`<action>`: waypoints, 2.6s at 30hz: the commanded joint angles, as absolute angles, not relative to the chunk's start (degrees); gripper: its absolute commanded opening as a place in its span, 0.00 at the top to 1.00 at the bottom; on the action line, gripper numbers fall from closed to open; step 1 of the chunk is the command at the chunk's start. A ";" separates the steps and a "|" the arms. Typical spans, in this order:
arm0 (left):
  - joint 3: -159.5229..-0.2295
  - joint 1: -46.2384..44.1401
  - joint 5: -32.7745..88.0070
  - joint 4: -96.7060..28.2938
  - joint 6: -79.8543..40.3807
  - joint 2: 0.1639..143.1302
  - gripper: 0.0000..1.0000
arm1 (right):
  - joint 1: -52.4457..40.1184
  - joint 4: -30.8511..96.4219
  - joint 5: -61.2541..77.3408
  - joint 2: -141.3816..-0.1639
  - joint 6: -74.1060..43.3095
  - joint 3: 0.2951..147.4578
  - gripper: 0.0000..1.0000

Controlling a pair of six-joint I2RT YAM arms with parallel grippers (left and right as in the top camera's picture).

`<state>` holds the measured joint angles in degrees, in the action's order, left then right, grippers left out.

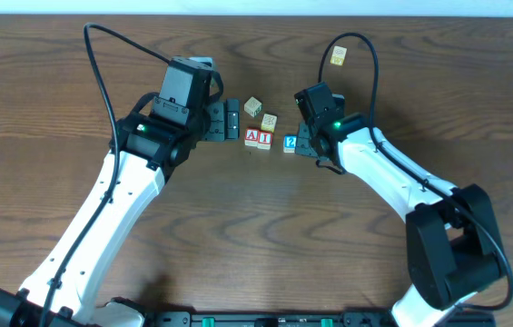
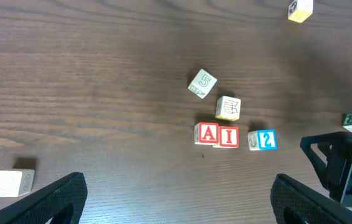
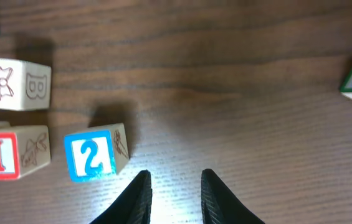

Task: Spell out Ai2

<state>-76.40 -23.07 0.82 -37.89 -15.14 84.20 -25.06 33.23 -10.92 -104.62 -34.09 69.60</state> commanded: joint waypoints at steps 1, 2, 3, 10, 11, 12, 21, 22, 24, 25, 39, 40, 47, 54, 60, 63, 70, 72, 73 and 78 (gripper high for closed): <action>-76.77 -22.90 -0.43 -37.87 -14.57 83.50 0.05 | -24.60 32.25 -12.64 -105.51 -33.71 70.37 0.74; -76.77 -22.90 -0.43 -37.85 -14.57 83.50 0.05 | -24.62 31.86 -12.62 -105.75 -33.71 70.37 0.73; -76.77 -22.90 -0.43 -37.85 -14.57 83.50 0.05 | -24.62 31.57 -12.62 -106.06 -33.74 70.37 0.73; -76.77 -22.90 -0.45 -37.87 -14.57 83.50 0.05 | -24.62 30.50 -11.55 -108.84 -33.78 70.37 0.73; -76.77 -22.90 -0.45 -37.87 -14.57 83.50 0.05 | -24.62 30.44 -11.31 -109.27 -33.78 70.37 0.73; -76.77 -22.90 -0.45 -37.85 -14.57 83.50 0.05 | -24.62 30.24 -10.92 -109.43 -33.78 70.37 0.73; -76.77 -22.90 -0.47 -37.63 -14.55 83.50 0.05 | -24.77 27.44 -6.92 -109.91 -33.63 70.37 0.72; -76.77 -22.90 -0.45 -37.65 -14.55 83.50 0.05 | -24.77 27.51 -7.20 -110.17 -33.58 70.37 0.72; -76.77 -22.90 -0.45 -37.65 -14.55 83.50 0.05 | -24.77 27.62 -7.70 -110.65 -33.58 70.37 0.72; -76.77 -22.90 -0.47 -37.65 -14.55 83.50 0.05 | -24.77 27.66 -7.66 -110.80 -33.61 70.37 0.72; -76.77 -22.90 -0.64 -37.63 -14.55 83.50 0.05 | -25.17 24.49 -5.23 -112.42 -31.66 70.37 0.72; -76.77 -22.90 -0.64 -37.63 -14.55 83.50 0.05 | -25.17 24.49 -5.06 -112.42 -31.64 70.37 0.72; -76.77 -22.90 -0.64 -37.58 -14.55 83.50 0.05 | -25.21 23.94 -4.43 -112.42 -31.64 70.37 0.72; -76.77 -22.90 -0.64 -37.58 -14.55 83.50 0.05 | -25.21 22.92 -2.94 -112.42 -31.64 70.37 0.72; -76.77 -22.90 -0.64 -37.54 -14.55 83.50 0.05 | -25.21 22.65 -2.22 -112.42 -31.66 70.37 0.71; -76.77 -22.90 -0.64 -37.43 -14.55 83.50 0.05 | -25.21 22.57 -1.76 -112.42 -31.68 70.37 0.71; -76.77 -22.90 -0.64 -37.43 -14.55 83.50 0.05 | -25.28 21.61 -0.56 -112.42 -31.68 70.37 0.71; -76.77 -22.90 -0.64 -37.43 -14.55 83.50 0.05 | -25.26 21.41 -0.58 -112.42 -31.68 70.37 0.71; -76.77 -22.90 -0.64 -37.43 -14.55 83.50 0.05 | -25.28 21.43 -0.56 -112.42 -31.66 70.37 0.71; -76.77 -22.90 -0.64 -37.43 -14.55 83.50 0.05 | -25.28 21.47 -0.56 -112.42 -31.66 70.37 0.66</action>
<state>-76.40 -23.07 0.40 -37.47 -15.14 84.20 -25.06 21.58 -0.78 -111.63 -32.23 69.60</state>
